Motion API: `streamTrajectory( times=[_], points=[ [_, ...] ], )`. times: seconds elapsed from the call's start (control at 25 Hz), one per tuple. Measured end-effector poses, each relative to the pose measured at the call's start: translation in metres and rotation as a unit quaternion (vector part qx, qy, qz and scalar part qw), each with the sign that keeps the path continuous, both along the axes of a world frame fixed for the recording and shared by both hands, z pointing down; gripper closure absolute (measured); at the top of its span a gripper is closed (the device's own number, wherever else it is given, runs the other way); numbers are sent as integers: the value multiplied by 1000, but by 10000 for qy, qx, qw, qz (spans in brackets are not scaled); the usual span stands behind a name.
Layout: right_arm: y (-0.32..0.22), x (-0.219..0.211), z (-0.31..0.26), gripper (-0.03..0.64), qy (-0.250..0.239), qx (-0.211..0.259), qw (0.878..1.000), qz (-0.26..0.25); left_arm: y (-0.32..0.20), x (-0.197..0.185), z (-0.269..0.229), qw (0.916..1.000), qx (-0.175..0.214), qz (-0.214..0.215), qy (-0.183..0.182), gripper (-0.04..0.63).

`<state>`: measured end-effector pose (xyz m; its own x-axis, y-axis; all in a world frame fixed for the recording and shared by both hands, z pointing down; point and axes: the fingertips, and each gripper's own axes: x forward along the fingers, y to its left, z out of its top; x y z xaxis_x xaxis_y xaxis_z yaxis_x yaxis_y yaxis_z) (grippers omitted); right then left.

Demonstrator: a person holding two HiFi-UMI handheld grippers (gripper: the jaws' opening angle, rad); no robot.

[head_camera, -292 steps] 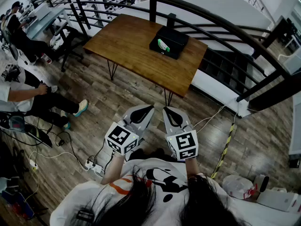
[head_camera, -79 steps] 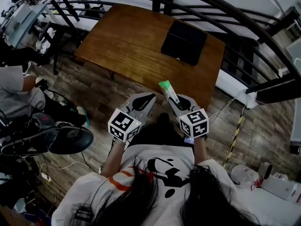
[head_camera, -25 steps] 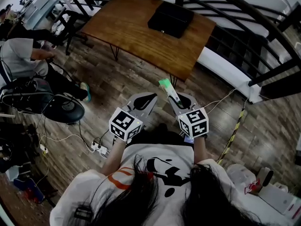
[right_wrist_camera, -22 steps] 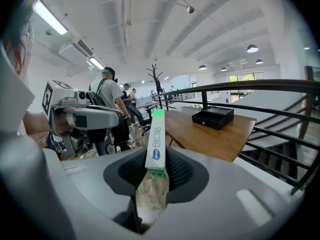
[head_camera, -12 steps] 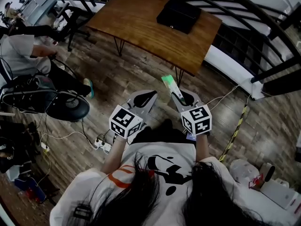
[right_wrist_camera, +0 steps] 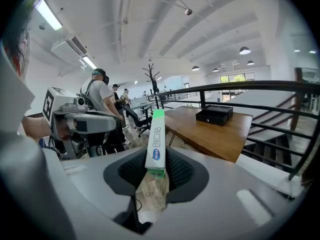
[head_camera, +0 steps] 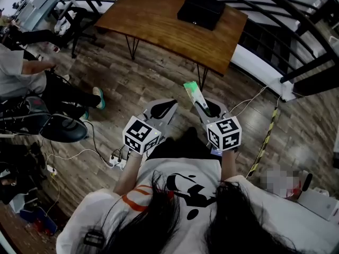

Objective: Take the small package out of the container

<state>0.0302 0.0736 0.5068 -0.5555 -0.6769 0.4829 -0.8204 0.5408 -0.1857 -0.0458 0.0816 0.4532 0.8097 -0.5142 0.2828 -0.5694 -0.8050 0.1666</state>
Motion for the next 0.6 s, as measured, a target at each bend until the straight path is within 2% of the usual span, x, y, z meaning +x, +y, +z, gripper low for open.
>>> streamTrajectory(
  times=[0.6],
  points=[
    [33, -21, 5, 495, 88, -80, 9997, 228, 18, -20, -2, 9994, 58, 285, 177, 595]
  ],
)
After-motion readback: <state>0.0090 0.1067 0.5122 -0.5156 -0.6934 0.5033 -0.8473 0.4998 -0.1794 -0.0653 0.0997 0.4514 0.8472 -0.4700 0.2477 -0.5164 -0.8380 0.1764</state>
